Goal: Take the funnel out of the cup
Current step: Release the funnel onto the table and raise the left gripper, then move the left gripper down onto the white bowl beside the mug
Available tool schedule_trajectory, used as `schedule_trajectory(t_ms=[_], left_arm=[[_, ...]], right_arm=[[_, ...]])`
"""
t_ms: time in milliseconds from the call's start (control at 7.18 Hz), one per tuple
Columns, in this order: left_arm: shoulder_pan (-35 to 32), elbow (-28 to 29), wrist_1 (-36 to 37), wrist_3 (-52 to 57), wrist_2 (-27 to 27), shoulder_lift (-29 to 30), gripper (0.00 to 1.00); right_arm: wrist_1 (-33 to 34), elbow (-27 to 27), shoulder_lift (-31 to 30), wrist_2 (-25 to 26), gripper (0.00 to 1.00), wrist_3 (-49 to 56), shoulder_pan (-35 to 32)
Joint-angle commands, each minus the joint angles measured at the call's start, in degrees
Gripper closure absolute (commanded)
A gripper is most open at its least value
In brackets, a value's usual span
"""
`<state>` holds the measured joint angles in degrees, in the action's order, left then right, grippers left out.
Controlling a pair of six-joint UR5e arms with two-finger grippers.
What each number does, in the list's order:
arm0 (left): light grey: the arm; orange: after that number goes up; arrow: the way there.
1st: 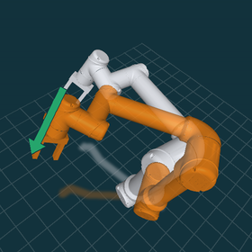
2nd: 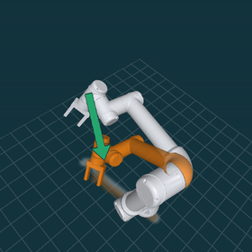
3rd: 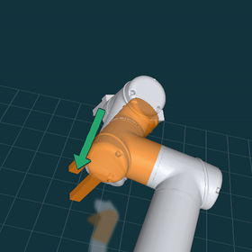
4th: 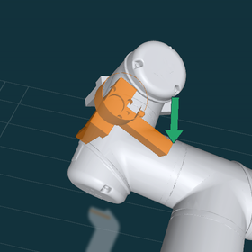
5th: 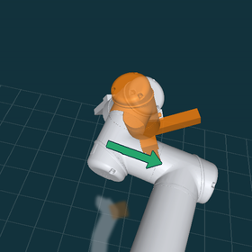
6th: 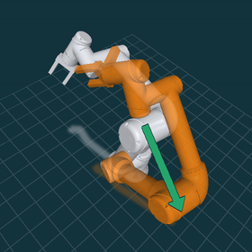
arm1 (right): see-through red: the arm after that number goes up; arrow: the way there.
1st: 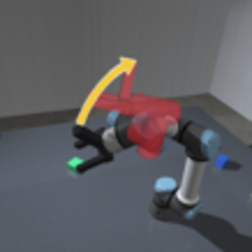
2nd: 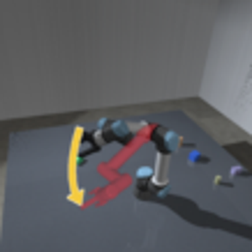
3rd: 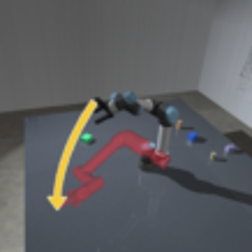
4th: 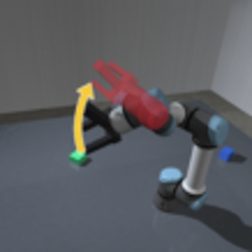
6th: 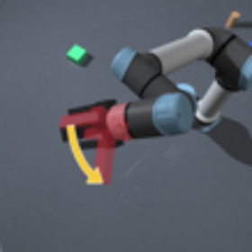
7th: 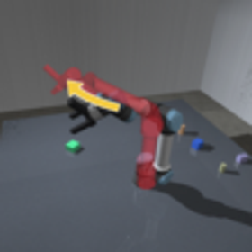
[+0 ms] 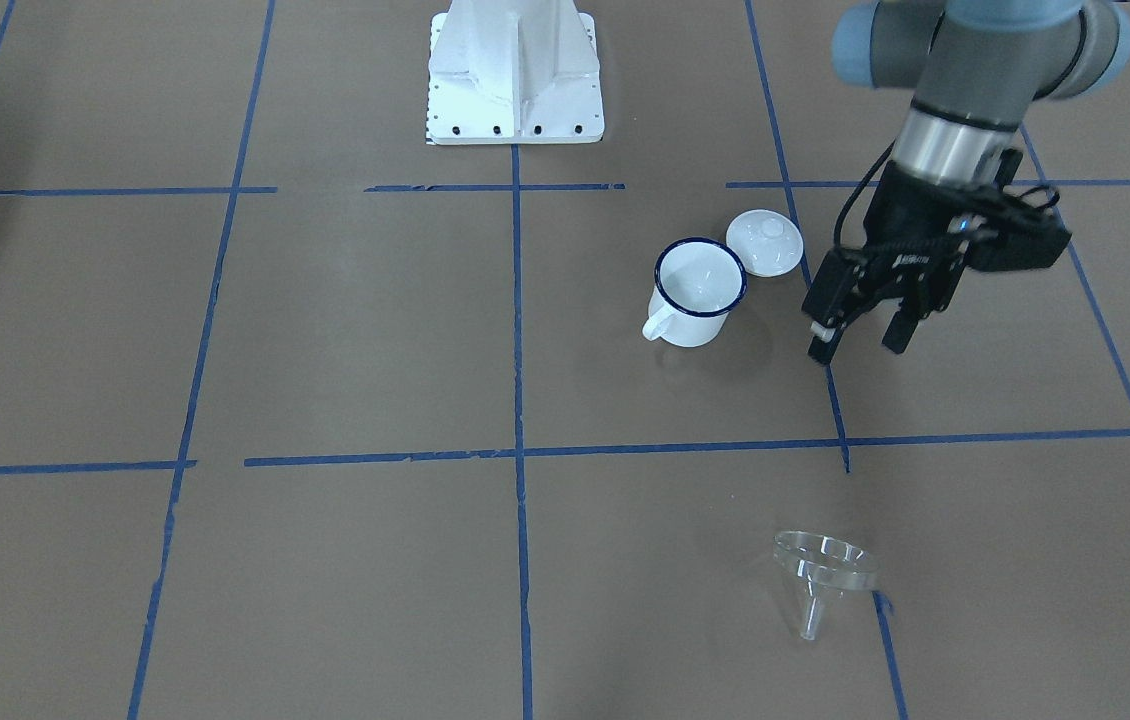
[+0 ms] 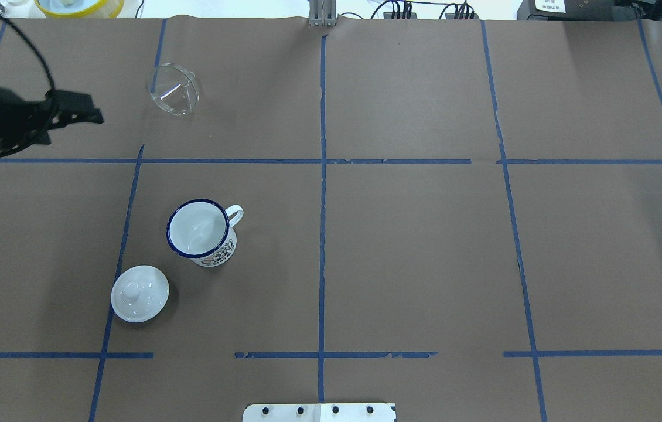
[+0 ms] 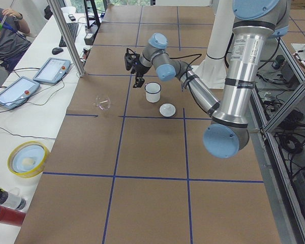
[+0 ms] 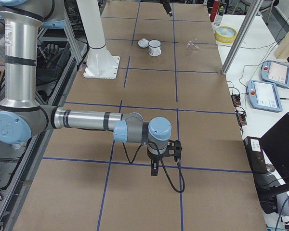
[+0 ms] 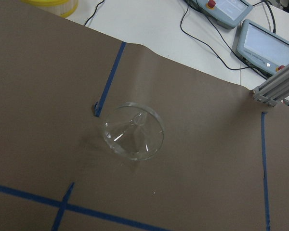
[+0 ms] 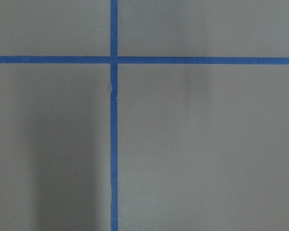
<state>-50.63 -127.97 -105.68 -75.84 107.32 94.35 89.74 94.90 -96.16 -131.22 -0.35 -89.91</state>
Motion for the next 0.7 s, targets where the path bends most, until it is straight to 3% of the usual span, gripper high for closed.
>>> schedule_trajectory(t_ms=[0, 418, 557], left_arm=[[7.85, -5.80, 0.56, 0.26, 3.42, -8.48, 0.01], [16.60, 3.48, 0.48, 0.08, 2.37, -5.17, 0.02], [17.66, 7.09, 0.22, 0.08, -0.25, -3.23, 0.00]], right_arm=[[0.00, 0.02, 0.00, 0.00, 0.00, 0.00, 0.00], [0.00, -0.07, 0.00, 0.00, 0.00, 0.00, 0.00], [0.00, 0.02, 0.00, 0.00, 0.00, 0.00, 0.00]])
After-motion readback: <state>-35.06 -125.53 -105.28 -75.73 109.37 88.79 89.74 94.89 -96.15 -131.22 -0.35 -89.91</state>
